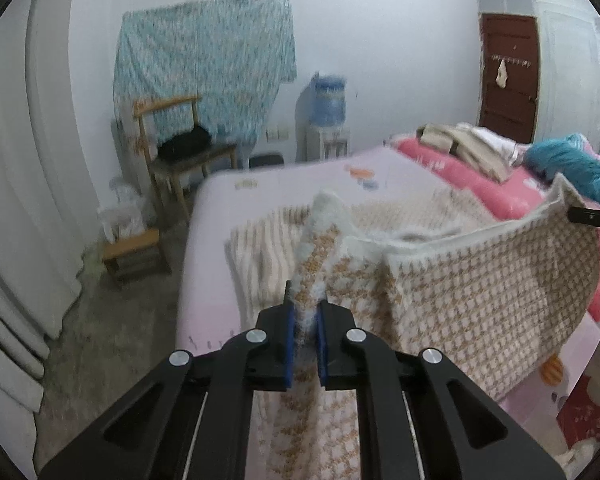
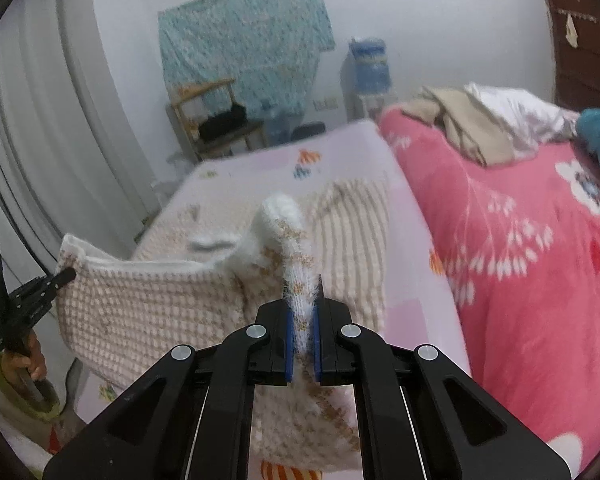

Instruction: Fold large clothes

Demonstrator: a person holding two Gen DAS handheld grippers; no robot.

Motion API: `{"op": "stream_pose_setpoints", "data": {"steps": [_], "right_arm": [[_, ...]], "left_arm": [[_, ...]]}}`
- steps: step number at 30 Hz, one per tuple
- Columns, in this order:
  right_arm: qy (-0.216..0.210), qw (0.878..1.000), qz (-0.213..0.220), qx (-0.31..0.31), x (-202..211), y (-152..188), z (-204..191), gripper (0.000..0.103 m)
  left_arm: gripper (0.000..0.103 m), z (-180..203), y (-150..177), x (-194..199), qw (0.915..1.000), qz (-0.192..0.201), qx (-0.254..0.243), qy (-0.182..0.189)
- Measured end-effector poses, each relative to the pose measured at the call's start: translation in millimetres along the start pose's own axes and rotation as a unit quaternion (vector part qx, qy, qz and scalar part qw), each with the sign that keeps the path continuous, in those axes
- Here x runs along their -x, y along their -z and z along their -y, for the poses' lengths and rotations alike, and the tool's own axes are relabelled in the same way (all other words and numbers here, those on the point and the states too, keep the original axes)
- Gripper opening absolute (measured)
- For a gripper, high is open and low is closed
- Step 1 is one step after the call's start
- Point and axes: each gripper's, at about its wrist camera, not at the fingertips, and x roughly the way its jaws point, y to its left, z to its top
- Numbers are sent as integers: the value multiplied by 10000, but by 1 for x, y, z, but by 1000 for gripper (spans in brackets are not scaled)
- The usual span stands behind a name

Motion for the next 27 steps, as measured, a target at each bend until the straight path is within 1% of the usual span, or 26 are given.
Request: {"op": "stream_pose_setpoints", "data": {"steps": [3, 5, 6, 8, 10, 11, 13, 14, 15, 16, 17, 18, 20, 21, 22, 23, 24, 25, 26, 27], "right_arm": [[-37, 9994, 279, 191, -1, -27, -3, 5], [-29, 9984, 446, 343, -7, -46, -4, 5], [-16, 9977, 538, 412, -14, -60, -2, 5], [-12, 9971, 632, 434, -26, -81, 3, 5], [-31, 9971, 662, 373, -48, -106, 14, 5], [-60, 9975, 623, 317, -60, -116, 19, 5], [-147, 9988, 438, 134, -95, -134, 33, 5], [-72, 9994, 298, 169, -115, -139, 37, 5], [48, 9997, 98, 207, -142, -143, 41, 5], [85, 9998, -42, 199, -157, -142, 45, 5], [155, 9991, -311, 224, -185, -141, 50, 5], [192, 9985, -455, 252, -199, -138, 53, 5], [263, 9959, -815, 279, -233, -130, 61, 6], [296, 9940, -1007, 298, -250, -125, 66, 7], [295, 9930, -1108, 279, -259, -121, 70, 9], [275, 9922, -1207, 176, -267, -118, 77, 12], [239, 9920, -1239, 63, -270, -115, 83, 23], [204, 9921, -1238, -76, -272, -114, 89, 37], [152, 9920, -1232, -245, -272, -114, 97, 41], [-37, 9909, -1240, -532, -272, -113, 109, 42]], "left_arm": [[8, -5, -28, -2, 9997, 242, -91, 43], [8, -16, -54, -12, 9991, 382, -144, 95], [8, -16, -65, -16, 9989, 434, -142, 122], [8, -24, -87, -34, 9985, 505, -134, 145], [8, -33, -111, -67, 9988, 459, -121, 138], [8, -33, -118, -81, 9990, 416, -108, 132], [8, -38, -132, -124, 9997, 134, -47, 178], [8, -36, -135, -141, 9998, 20, -19, 188], [8, -38, -136, -165, 9996, -189, 30, 223], [8, -40, -134, -192, 9984, -497, 100, 257], [8, -42, -132, -205, 9973, -660, 163, 262], [9, -47, -127, -229, 9944, -953, 335, 295], [9, -57, -117, -257, 9891, -1308, 584, 349], [9, -64, -111, -271, 9846, -1521, 755, 413], [10, -71, -105, -283, 9793, -1723, 939, 492], [11, -76, -98, -287, 9759, -1839, 1050, 521], [13, -80, -94, -293, 9717, -1959, 1178, 589], [16, -84, -91, -296, 9697, -1998, 1256, 631], [17, -83, -87, -295, 9687, -2003, 1319, 646], [18, -88, -84, -294, 9666, -1980, 1465, 702]]}}
